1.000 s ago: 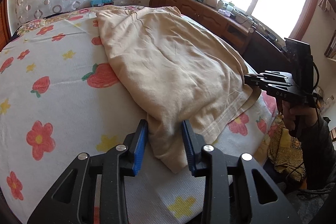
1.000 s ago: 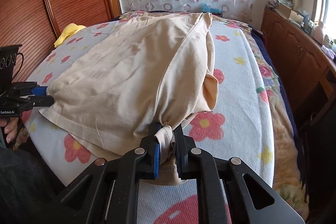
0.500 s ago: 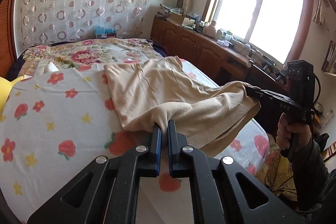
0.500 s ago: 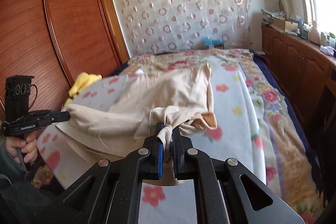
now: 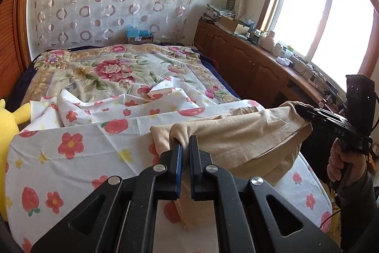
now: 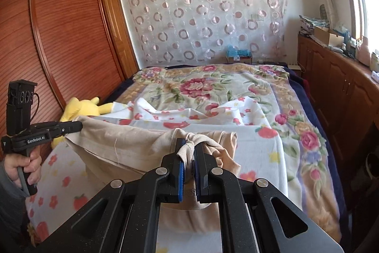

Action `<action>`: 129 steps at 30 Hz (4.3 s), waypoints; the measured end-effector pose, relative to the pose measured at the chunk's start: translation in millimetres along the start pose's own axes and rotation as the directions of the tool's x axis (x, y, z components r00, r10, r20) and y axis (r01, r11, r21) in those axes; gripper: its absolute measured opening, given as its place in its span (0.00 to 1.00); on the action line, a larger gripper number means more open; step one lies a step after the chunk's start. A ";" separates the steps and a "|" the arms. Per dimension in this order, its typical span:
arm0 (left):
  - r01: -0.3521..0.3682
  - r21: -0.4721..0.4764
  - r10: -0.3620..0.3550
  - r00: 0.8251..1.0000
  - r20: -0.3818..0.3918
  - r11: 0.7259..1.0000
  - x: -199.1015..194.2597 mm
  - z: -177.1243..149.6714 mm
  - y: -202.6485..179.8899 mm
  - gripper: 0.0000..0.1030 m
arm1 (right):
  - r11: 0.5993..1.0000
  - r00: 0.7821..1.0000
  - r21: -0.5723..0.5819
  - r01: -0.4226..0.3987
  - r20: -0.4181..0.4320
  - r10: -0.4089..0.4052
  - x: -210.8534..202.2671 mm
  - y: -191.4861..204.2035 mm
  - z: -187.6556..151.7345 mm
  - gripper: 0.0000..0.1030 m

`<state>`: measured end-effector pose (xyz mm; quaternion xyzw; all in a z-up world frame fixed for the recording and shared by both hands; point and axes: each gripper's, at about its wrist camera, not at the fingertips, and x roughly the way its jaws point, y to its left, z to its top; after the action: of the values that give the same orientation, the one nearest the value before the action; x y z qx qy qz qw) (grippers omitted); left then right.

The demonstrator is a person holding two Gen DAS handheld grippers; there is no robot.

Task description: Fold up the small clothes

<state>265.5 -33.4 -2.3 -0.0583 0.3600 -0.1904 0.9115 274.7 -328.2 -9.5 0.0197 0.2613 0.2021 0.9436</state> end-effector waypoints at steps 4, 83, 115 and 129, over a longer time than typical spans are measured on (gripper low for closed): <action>-0.015 -0.008 0.015 0.998 -0.053 1.000 37.7 10.4 13.1 0.06 | 1.000 0.999 0.013 0.005 -0.040 -0.004 25.3 -6.6 12.2 0.07; 0.030 0.013 -0.027 0.982 -0.189 0.999 100.1 -6.8 23.0 0.54 | 0.998 0.958 0.054 0.013 -0.288 0.003 35.4 65.2 35.5 0.60; -0.205 -0.281 0.256 0.953 0.162 0.938 -127.9 -83.5 140.2 0.12 | 0.820 0.950 -0.481 -0.311 -0.168 0.262 116.0 242.0 129.9 0.15; -0.331 -0.474 0.422 0.902 0.096 0.816 -127.8 -141.9 205.8 0.12 | 0.631 0.919 -0.669 -0.394 -0.284 0.272 259.5 371.3 168.3 0.14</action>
<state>146.7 210.2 -75.5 -0.2114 0.3063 0.0887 0.9239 424.0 125.6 62.8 -0.3157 0.2269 0.4594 0.7986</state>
